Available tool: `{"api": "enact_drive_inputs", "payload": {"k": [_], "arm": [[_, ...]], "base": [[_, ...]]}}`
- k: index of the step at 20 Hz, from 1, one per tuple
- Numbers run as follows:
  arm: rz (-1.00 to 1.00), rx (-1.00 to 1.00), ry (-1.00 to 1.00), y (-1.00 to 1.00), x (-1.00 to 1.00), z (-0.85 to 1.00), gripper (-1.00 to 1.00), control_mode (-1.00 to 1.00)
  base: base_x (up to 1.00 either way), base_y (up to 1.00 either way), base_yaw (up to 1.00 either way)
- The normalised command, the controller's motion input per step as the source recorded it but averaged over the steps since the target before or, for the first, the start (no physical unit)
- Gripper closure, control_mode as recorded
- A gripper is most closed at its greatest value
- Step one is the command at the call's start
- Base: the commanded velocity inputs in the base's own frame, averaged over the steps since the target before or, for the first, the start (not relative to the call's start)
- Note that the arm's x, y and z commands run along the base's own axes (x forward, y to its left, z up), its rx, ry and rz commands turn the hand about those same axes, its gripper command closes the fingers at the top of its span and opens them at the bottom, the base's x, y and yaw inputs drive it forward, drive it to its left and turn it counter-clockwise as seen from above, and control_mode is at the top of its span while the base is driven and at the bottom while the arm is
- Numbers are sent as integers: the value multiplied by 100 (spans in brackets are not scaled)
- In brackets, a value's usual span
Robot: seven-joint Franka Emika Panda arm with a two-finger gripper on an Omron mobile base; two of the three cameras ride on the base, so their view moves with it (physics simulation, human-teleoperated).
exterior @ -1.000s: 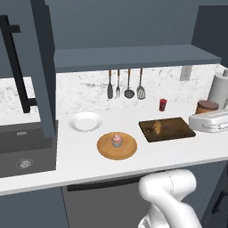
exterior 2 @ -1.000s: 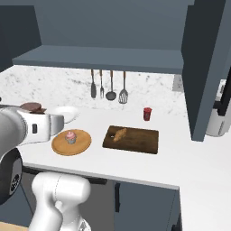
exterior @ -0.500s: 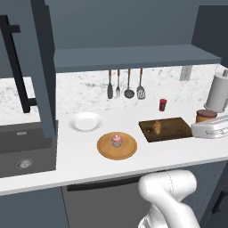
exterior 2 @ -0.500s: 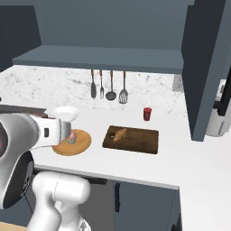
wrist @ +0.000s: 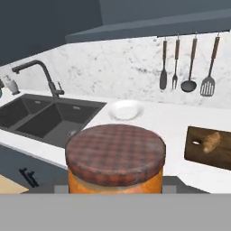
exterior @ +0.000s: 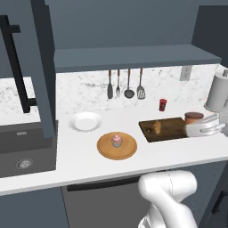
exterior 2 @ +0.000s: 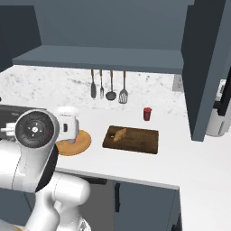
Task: From the different types of pastries on the counter, select a croissant and place it on the cutting board. Then retrieve a jar of jam from the cabinet and place it alongside the croissant on the cutting board.
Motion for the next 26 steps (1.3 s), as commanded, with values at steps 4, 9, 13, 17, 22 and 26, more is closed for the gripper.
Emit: {"api": "enact_drive_inputs", "payload": {"k": [4,9,13,17,22,26], "arm": [[10,12,-19,27,47,-100,100,-100],[8,12,-19,9,72,-100,100,-100],[2,13,-17,0,86,-100,100,-100],[0,12,-18,0,93,-100,100,-100],[-3,4,-13,-32,83,-34,100,-100],[-25,0,-11,-76,29,-2,100,-100]], "base": [[0,0,0],[0,0,0],[0,0,0],[0,0,0],[0,0,0],[0,0,0]]}}
